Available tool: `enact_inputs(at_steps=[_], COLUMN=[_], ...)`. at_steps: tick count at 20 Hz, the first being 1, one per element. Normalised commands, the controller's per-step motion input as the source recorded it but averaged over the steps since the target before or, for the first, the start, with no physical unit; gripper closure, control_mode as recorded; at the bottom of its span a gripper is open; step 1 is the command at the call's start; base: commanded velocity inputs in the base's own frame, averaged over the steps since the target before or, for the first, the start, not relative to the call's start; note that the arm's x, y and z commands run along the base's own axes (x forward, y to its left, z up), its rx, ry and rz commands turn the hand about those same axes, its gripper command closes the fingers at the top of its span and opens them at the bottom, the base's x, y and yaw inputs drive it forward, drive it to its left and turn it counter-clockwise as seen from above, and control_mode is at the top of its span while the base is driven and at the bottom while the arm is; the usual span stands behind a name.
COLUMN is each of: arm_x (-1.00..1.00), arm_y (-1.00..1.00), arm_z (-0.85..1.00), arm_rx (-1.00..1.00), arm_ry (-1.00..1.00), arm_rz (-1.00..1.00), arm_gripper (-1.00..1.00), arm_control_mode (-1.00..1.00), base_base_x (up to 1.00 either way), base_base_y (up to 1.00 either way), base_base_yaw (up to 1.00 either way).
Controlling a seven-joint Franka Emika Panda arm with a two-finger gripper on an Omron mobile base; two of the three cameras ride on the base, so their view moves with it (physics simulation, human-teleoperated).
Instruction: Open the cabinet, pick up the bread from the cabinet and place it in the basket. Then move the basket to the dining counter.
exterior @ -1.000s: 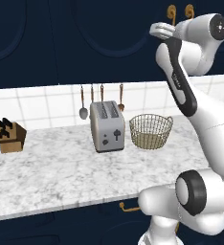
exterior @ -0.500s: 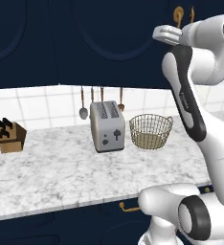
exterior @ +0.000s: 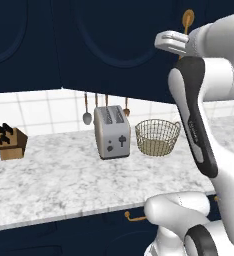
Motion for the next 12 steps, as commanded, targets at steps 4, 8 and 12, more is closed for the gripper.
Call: enact_inputs(at_steps=[4,8,12], arm_x=[-1.0,-0.76,-0.98], arm_y=[0.53,-0.2,-0.57], arm_z=[0.01,-0.1,0.0], arm_rx=[-0.01,0.01,0.24], arm_ry=[0.0,0.03,0.08], arm_rz=[-0.02,-0.04,0.0], arm_gripper=[-1.0,-1.0,-1.0], arm_control_mode=[-1.0,-1.0,-1.0], base_base_x=[0.0,0.0,0.0], base_base_y=[0.0,0.0,0.0], base_base_yaw=[0.0,0.0,0.0])
